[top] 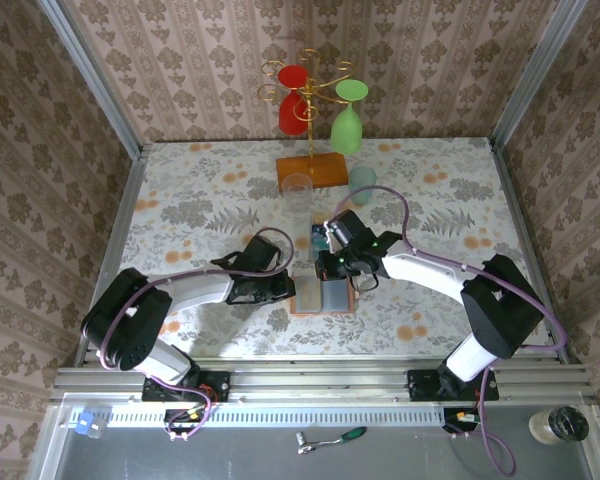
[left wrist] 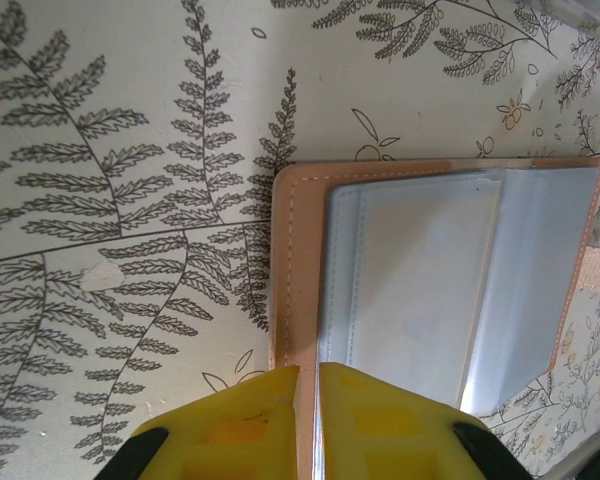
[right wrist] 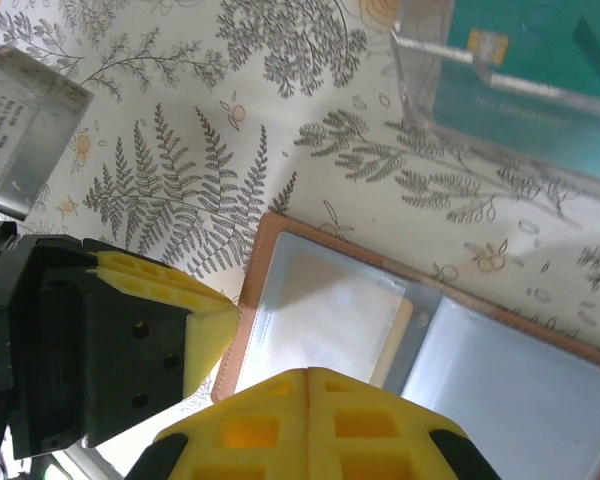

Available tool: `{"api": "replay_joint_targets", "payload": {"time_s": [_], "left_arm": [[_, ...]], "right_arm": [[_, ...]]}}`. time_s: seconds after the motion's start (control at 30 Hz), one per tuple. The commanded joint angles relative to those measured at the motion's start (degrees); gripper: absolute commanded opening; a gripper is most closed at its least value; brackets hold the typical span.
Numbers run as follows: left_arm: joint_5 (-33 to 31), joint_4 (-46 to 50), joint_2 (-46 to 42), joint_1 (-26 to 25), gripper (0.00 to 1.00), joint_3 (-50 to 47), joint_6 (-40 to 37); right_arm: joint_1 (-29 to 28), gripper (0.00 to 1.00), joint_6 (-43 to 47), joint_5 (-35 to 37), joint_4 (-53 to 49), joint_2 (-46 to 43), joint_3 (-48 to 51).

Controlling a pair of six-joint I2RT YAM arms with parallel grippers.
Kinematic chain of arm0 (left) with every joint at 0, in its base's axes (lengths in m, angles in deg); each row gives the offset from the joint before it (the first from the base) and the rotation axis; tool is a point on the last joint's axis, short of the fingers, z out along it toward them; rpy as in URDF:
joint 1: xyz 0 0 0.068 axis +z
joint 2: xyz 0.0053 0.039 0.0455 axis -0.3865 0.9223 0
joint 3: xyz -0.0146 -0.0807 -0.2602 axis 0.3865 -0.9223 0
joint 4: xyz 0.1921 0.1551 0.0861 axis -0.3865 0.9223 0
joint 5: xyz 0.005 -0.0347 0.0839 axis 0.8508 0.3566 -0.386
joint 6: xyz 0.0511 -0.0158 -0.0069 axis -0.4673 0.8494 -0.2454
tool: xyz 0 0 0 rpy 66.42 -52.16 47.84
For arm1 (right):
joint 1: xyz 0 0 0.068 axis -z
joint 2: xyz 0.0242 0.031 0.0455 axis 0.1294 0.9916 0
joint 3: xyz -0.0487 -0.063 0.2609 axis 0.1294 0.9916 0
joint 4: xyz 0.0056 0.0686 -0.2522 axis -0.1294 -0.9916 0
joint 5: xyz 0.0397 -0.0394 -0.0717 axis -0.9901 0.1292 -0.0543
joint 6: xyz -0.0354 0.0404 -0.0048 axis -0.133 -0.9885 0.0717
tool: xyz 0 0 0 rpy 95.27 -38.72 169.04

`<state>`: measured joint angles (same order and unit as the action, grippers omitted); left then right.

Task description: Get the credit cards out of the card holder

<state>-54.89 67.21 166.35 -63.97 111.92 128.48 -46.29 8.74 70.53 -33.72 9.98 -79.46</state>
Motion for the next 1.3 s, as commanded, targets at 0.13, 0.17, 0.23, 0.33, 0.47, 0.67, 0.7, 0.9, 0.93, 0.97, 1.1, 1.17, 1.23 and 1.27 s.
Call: {"api": "replay_joint_targets", "payload": {"time_s": [0.13,0.17,0.23,0.33,0.47,0.67,0.7,0.9,0.93,0.97,1.1,1.17,1.23,1.27], "left_arm": [[-0.09,-2.09,-0.77,-0.4,0.13,-1.17,1.47],[-0.08,-2.08,-0.74,-0.39,0.13,-1.11,1.48],[-0.06,-2.14,-0.83,-0.44,0.13,-1.19,1.49],[-0.08,-2.12,-0.88,-0.45,0.13,-1.44,1.53],[-0.08,-2.32,-0.74,-0.5,0.13,-1.88,1.81],[-0.08,-2.5,0.02,-0.44,0.13,-2.25,1.66],[-0.08,-2.49,0.09,-0.51,0.13,-2.32,1.66],[-0.51,-1.77,0.03,-0.37,0.13,-2.43,1.49],[-0.51,-1.57,0.02,-0.42,0.13,-2.47,1.4],[-0.52,-1.37,0.05,-0.28,0.12,-2.43,1.4],[-0.52,-0.88,-0.02,-0.18,0.12,-2.34,1.14],[-0.53,-0.74,0.05,-0.16,0.12,-2.38,1.05],[-0.52,-0.66,0.01,-0.1,0.12,-2.29,1.05],[-0.44,-0.53,0.05,-0.05,0.12,-2.16,0.97]], "right_arm": [[-1.13,0.0,-8.9,-4.87,4.13,1.79,2.91],[-1.23,0.0,-8.92,-5.01,3.91,2.16,2.86],[-1.56,0.0,-9.07,-5.39,3.97,2.87,3.02],[-1.92,0.0,-9.58,-4.81,3.08,3.87,2.58],[-2.36,0.0,-11.26,-3.56,2.33,4.16,2.17],[-2.36,0.05,-11.49,-3.89,1.19,6.56,0.87],[-2.33,0.05,-11.69,-3.94,1.15,7.01,0.78],[-2.59,0.11,-12.73,-4.51,2.3,8.56,0.75],[-2.63,0.12,-12.71,-4.56,2.36,8.7,0.77],[-2.63,0.13,-12.8,-4.73,2.39,8.93,0.75],[-2.7,0.16,-12.89,-4.81,2.4,9.62,0.81],[-2.75,0.18,-12.81,-4.05,1.67,9.7,0.66],[-2.79,0.19,-12.74,-3.81,1.27,9.9,0.54],[-2.74,0.2,-12.68,-3.68,1.16,9.99,0.46]]}}
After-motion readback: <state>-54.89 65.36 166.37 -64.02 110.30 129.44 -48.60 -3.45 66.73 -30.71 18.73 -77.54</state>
